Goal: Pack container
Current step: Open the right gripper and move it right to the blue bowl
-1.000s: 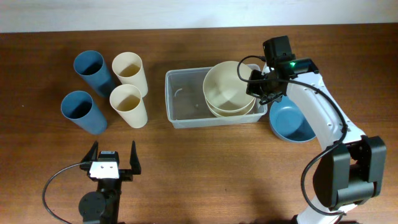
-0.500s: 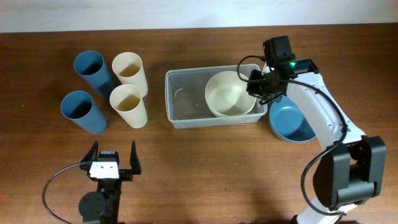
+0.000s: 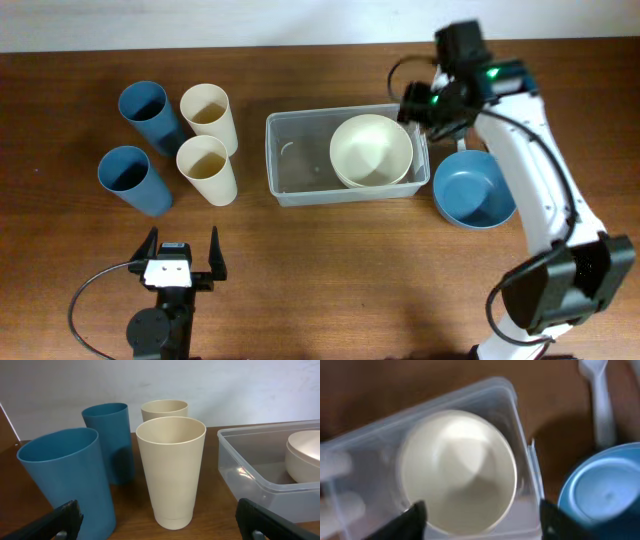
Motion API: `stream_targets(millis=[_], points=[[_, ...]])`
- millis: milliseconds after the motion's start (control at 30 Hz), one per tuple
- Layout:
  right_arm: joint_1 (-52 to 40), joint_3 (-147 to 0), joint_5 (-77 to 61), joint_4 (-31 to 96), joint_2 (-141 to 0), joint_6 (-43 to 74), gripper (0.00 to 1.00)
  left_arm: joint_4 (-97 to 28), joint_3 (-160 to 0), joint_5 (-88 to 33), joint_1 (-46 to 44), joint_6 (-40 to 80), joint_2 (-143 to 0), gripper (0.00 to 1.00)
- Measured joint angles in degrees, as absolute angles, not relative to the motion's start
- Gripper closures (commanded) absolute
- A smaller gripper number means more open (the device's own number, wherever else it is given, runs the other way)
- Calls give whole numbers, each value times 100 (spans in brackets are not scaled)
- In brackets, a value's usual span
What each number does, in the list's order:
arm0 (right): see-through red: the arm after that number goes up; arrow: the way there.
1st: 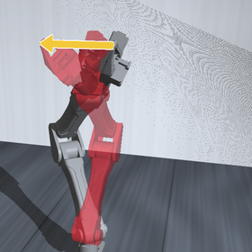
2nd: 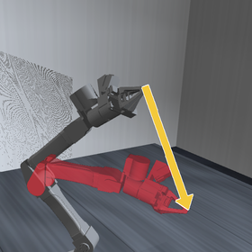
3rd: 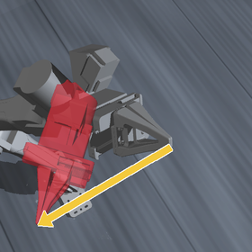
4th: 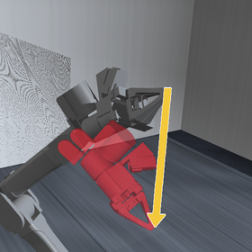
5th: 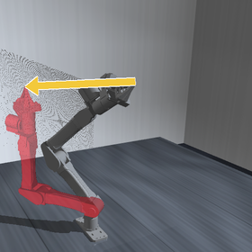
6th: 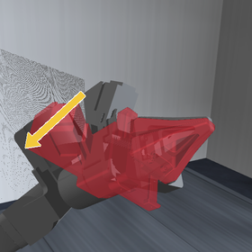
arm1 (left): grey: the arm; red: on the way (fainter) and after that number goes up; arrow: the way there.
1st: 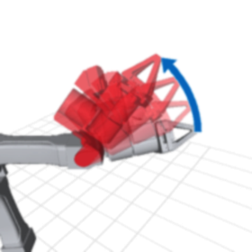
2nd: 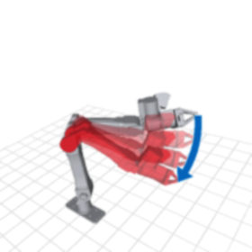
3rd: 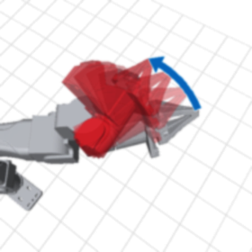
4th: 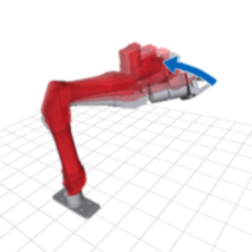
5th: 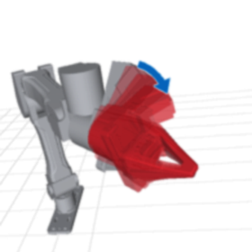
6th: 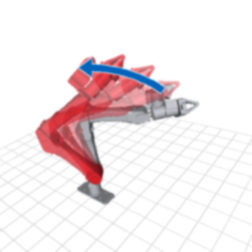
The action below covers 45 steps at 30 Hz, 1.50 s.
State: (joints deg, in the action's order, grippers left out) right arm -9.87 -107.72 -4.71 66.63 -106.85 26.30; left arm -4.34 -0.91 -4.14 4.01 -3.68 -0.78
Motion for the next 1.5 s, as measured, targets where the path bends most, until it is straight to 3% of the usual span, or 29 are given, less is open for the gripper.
stream_targets(millis=[233,533,867,1300,1500], points=[[-497,-12527,340,8276,-10615,2829,1,-432,-91,-414,401,-370,-78,0],[801,-12591,556,9699,-10613,3509,1,-432,-91,-414,401,-368,-78,0],[784,-11017,377,9570,-10571,3518,1,-432,-91,-414,401,-370,-78,0],[849,-8305,285,7817,-10396,4451,1,-432,-91,-414,401,-370,-78,0],[849,-7728,-36,7247,-10370,4560,1,-432,-91,-412,401,-370,-78,0]])
